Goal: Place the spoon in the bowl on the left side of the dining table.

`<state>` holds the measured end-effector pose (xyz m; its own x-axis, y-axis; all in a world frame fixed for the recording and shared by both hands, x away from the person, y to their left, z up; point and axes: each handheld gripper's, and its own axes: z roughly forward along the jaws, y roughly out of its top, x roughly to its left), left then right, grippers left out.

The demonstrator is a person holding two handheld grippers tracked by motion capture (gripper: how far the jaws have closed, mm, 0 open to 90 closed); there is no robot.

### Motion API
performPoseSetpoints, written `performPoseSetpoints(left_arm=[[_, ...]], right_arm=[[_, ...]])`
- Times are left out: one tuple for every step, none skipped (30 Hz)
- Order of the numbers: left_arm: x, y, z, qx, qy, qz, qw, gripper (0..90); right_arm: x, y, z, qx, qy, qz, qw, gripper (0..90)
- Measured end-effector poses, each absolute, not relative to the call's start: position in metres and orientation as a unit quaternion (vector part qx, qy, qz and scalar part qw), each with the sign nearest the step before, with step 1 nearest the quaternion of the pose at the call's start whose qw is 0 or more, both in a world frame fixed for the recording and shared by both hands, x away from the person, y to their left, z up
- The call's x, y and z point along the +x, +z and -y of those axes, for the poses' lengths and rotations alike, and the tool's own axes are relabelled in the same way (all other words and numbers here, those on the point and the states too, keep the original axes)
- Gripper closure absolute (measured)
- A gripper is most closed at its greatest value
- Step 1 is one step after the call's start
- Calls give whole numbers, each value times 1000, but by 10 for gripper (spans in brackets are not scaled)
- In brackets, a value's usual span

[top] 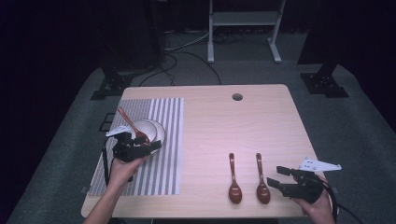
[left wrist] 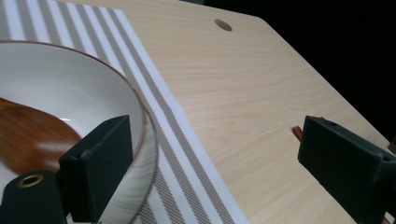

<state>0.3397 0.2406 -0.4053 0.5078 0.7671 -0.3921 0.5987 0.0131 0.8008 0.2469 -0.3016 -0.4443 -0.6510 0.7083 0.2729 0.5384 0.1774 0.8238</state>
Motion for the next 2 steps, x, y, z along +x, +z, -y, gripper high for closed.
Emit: performPoseSetpoints(left_arm=[[340, -405, -241, 698, 81, -489, 517, 92], [338, -407, -237, 701, 79, -485, 517, 92]], right_arm=[[247, -444, 302, 409, 494, -762, 86, 281], [247, -444, 302, 409, 494, -762, 86, 282]])
